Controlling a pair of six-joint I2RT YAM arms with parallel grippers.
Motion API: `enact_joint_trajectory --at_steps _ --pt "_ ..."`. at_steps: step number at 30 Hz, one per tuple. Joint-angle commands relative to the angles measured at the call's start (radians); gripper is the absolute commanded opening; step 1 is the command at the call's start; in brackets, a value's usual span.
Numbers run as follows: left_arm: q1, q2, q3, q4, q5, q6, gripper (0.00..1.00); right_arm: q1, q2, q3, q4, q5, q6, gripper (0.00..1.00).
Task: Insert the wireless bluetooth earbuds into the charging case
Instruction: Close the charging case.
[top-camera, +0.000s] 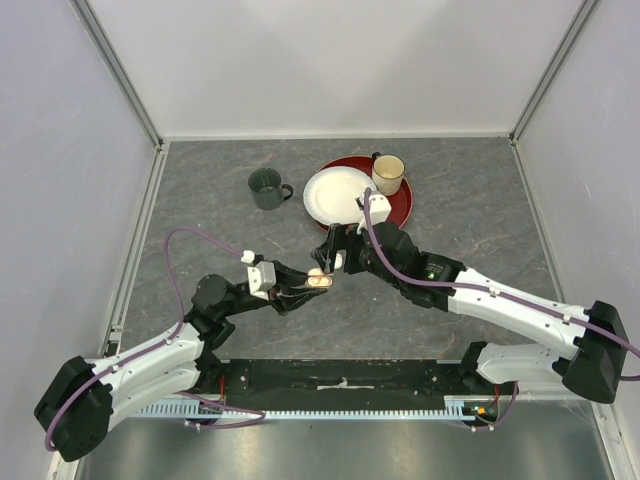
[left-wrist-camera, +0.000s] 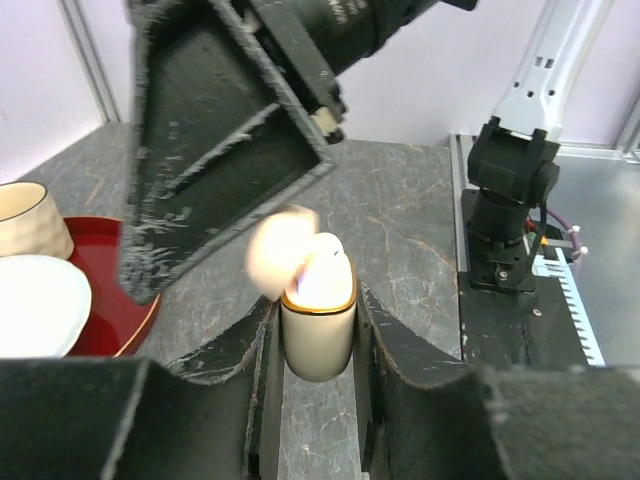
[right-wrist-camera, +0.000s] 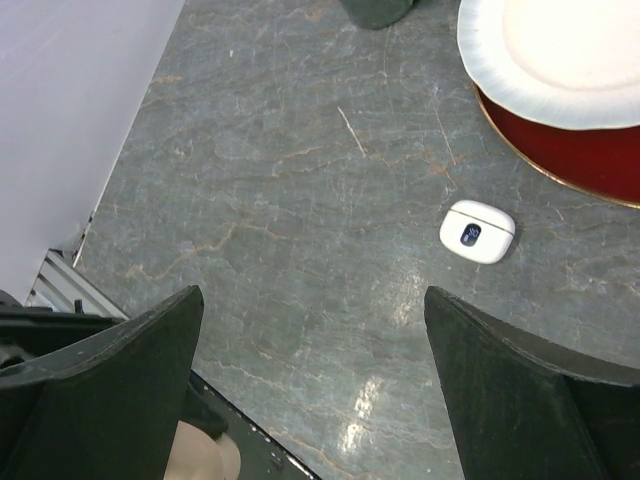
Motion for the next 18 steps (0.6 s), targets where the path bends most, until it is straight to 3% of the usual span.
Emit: enact_joint_trajectory --at_steps 1,8,11,13,18 --pt "0.003 0.002 0.047 0.022 -0.082 -0.02 0.02 0.003 -0.037 -0.04 0.003 -0.038 0.001 0.98" --pt "0.002 0.027 0.048 0.024 -0.136 -0.061 0.02 0.001 -0.069 -0.071 0.001 -0.003 0.007 0.98" --pt "0.002 0.045 0.062 0.002 -0.141 -0.112 0.02 0.001 -0.096 -0.088 -0.017 0.121 0.053 0.98" --pt "0.002 0.054 0.08 -0.05 -0.162 -0.159 0.02 -0.003 -0.122 -0.098 -0.046 0.229 0.092 0.98" --pt "0.003 0.064 0.139 -0.219 -0.251 -0.313 0.02 -0.051 -0.172 -0.121 -0.077 0.31 0.099 0.98"
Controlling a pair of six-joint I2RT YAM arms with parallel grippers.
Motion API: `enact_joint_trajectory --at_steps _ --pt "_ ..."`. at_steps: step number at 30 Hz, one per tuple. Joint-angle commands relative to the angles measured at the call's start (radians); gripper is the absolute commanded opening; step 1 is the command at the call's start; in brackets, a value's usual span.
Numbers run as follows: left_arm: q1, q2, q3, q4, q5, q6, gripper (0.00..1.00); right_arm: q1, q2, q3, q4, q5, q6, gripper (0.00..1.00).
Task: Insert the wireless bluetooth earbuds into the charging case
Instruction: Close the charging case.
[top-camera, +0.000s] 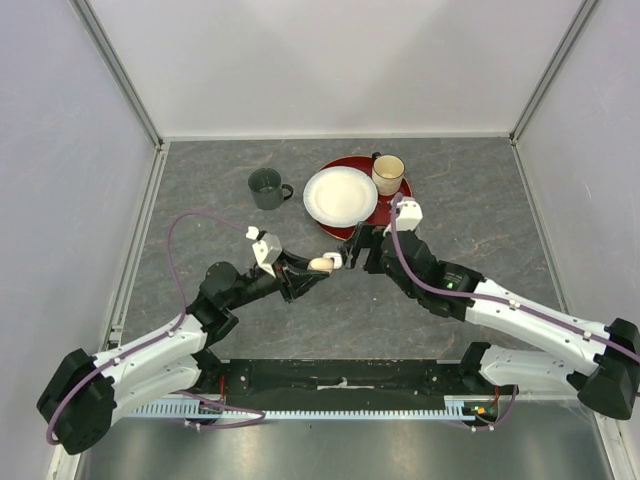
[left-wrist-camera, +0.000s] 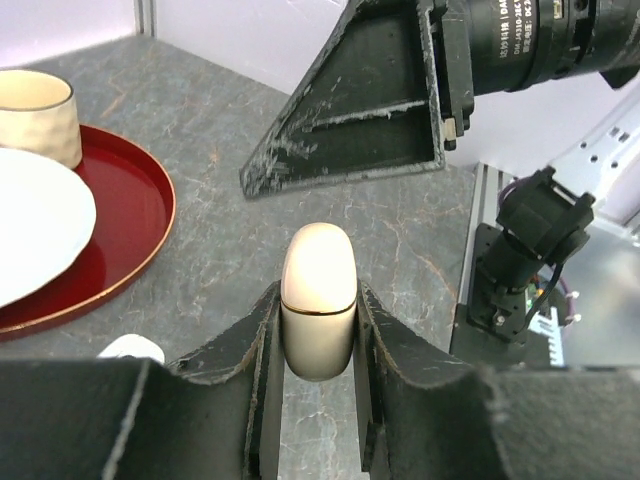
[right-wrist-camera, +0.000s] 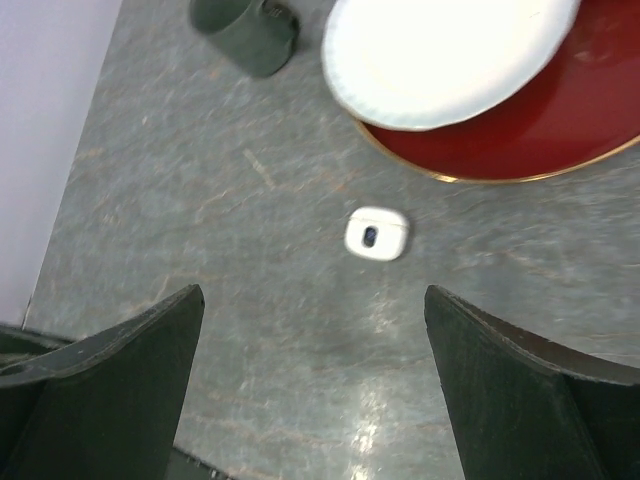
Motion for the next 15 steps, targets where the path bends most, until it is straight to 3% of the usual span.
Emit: enact_joint_trajectory --at_steps 1,10,15 --pt "0.002 0.009 0.072 -0.101 -0.115 -0.204 0.02 -0.053 -0.07 -0.026 -0.025 0.142 0.038 0.98" --pt "0.005 0.119 0.089 -0.136 -0.157 -0.468 0.02 -0.194 -0.027 -0.041 -0.024 0.024 0.021 0.98" --pt "0.003 0.202 0.081 -0.101 -0.15 -0.534 0.02 -0.211 -0.004 -0.042 -0.021 -0.056 0.044 0.98"
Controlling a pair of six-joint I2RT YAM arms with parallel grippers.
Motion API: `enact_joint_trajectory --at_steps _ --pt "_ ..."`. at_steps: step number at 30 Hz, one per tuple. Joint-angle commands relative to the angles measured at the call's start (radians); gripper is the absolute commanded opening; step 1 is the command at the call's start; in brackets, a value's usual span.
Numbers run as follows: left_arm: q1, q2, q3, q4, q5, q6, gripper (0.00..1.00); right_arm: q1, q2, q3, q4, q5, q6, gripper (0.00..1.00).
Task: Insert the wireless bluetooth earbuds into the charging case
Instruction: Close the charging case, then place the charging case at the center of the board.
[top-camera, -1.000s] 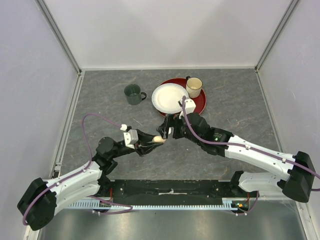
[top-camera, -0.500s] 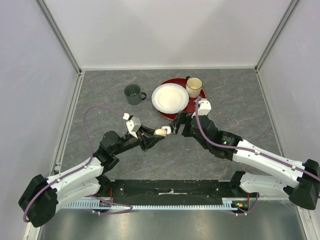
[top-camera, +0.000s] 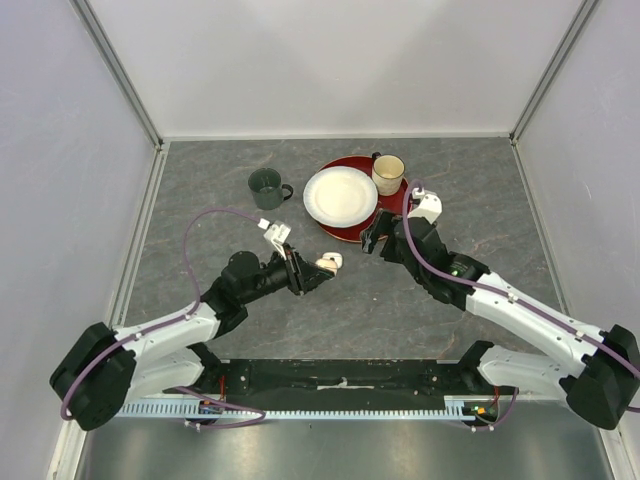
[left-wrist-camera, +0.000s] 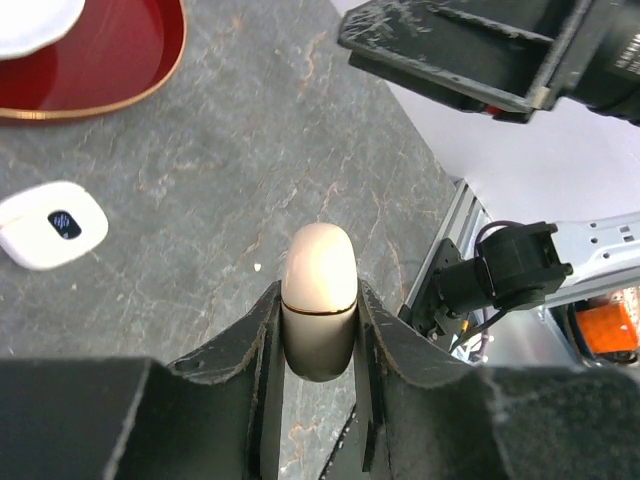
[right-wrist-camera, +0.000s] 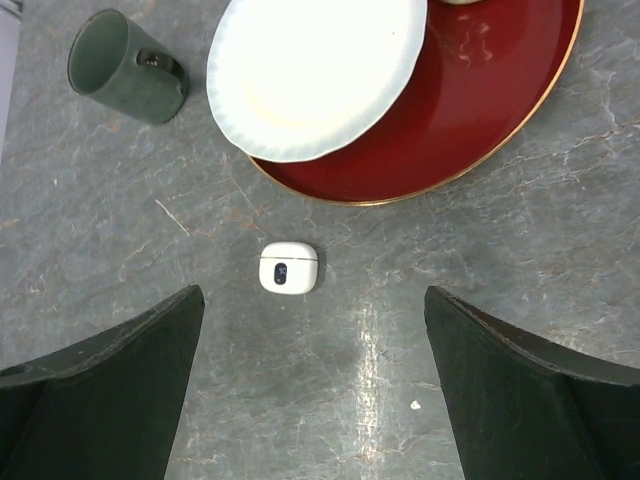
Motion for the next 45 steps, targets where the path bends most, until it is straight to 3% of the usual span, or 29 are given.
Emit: enact_joint_trajectory --at_steps 1,3,11,19,23,37,45 --pt "0.002 0.046 0.021 0.029 -0.034 -0.149 0.02 -0.014 0.012 -0.002 0.014 -0.084 0.024 0.98" --pt "0.002 0.075 0.043 -0.033 -0.053 -0.166 0.02 -0.014 0.011 -0.004 0.017 -0.105 0.029 0.98" --pt "0.011 0.239 0.055 0.004 -0.042 -0.319 0.02 -0.017 -0.017 -0.037 0.015 -0.125 0.066 0.98" --pt "0.014 0.541 0.104 0.197 0.073 -0.474 0.02 -0.018 -0.023 -0.045 0.017 -0.145 0.058 0.98" --pt "0.014 0.61 0.096 0.26 0.073 -0.522 0.02 -0.018 -0.027 -0.048 0.017 -0.145 0.05 0.98" --pt "0.014 0.712 0.075 0.267 0.01 -0.56 0.02 -0.027 -0.009 -0.059 0.02 -0.147 0.049 0.98" --pt "0.016 0.724 0.072 0.24 -0.012 -0.559 0.13 -0.031 -0.015 -0.068 0.023 -0.152 0.041 0.98"
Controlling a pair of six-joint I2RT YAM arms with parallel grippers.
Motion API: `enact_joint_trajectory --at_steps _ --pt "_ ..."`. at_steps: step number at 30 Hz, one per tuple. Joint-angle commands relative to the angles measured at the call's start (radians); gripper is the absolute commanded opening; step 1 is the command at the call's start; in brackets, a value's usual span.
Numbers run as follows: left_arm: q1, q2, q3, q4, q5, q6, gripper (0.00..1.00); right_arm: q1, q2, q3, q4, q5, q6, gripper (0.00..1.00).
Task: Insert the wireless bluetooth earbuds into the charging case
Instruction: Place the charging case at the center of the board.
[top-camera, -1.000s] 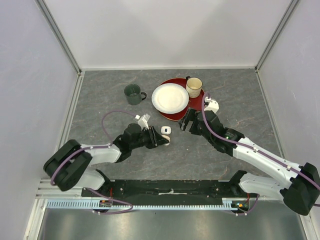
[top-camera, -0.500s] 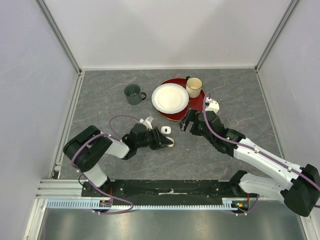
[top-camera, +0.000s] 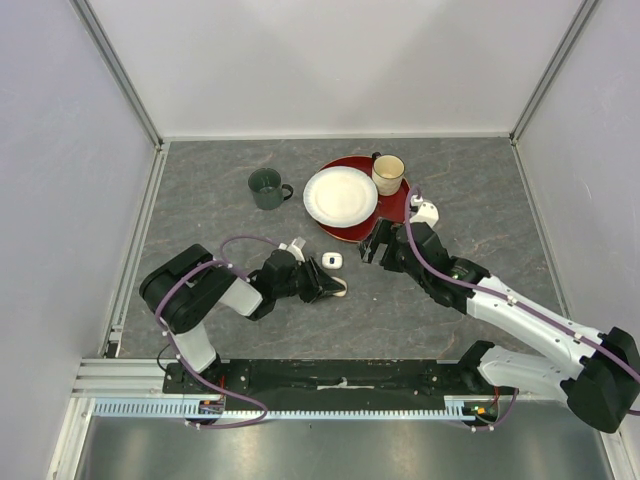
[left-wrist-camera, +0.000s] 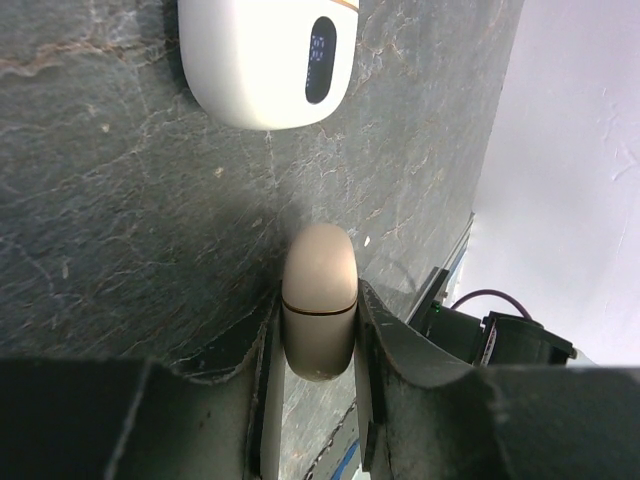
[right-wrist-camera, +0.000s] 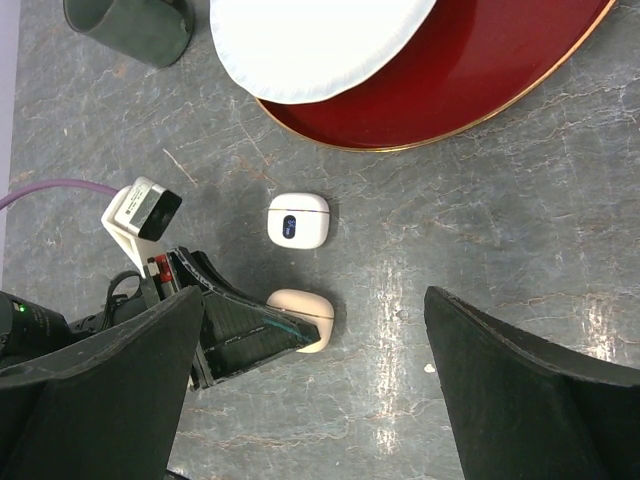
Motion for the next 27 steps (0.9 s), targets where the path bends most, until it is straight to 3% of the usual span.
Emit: enact_joint_trajectory --at_steps 1,16,27 --pt "0.002 0.013 0.004 0.006 -0.012 -0.019 0.13 -0.007 -0.011 -0.012 0.025 -0.004 -0.011 0.98" --pt "0.002 -0.117 0.042 -0.31 -0.08 0.128 0.51 -0.016 0.029 0.005 0.044 -0.043 -0.03 0.98" --pt "0.001 -0.178 0.05 -0.431 -0.132 0.217 0.54 -0.02 0.032 0.0 0.048 -0.043 -0.028 0.98"
